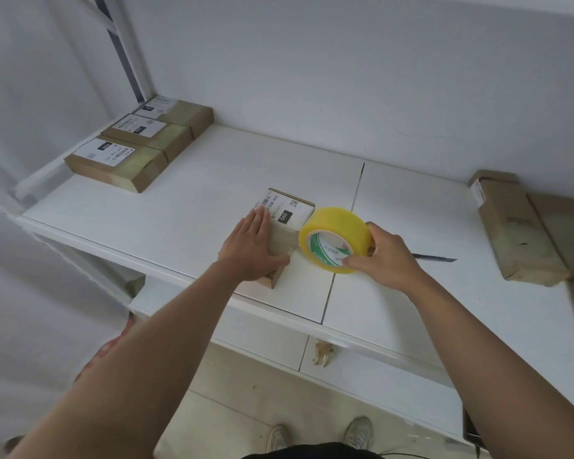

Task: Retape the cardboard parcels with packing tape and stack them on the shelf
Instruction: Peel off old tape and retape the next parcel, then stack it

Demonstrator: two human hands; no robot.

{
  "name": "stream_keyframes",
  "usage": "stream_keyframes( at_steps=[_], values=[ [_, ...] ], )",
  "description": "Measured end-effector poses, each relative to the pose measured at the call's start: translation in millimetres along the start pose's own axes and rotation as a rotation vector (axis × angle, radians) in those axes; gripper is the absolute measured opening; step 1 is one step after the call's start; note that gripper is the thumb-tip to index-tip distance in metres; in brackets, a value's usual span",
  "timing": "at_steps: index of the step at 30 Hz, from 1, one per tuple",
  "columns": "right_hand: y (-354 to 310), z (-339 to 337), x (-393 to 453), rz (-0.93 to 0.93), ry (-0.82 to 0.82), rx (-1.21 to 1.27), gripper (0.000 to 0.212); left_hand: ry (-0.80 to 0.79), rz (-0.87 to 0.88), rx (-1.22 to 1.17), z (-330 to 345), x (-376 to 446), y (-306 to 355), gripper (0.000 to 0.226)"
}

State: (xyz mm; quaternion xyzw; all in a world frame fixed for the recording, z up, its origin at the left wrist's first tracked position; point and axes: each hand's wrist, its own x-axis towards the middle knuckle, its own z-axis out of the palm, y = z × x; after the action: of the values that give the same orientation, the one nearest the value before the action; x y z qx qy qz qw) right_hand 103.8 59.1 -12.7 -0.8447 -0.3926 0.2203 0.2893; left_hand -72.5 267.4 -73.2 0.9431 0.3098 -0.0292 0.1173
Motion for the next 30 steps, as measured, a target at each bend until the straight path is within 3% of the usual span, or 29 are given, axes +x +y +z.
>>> stream_keyframes(
  at_steps=[21,30],
  values=[
    [2,-1,2,0.017,-0.043,-0.044,0.042,-0.005,0.155,0.112,12,-8,18,0.063],
    [7,1,2,0.032,-0.058,-0.062,0.038,-0.004,0.109,0.126,14,-15,37,0.061]
  ],
)
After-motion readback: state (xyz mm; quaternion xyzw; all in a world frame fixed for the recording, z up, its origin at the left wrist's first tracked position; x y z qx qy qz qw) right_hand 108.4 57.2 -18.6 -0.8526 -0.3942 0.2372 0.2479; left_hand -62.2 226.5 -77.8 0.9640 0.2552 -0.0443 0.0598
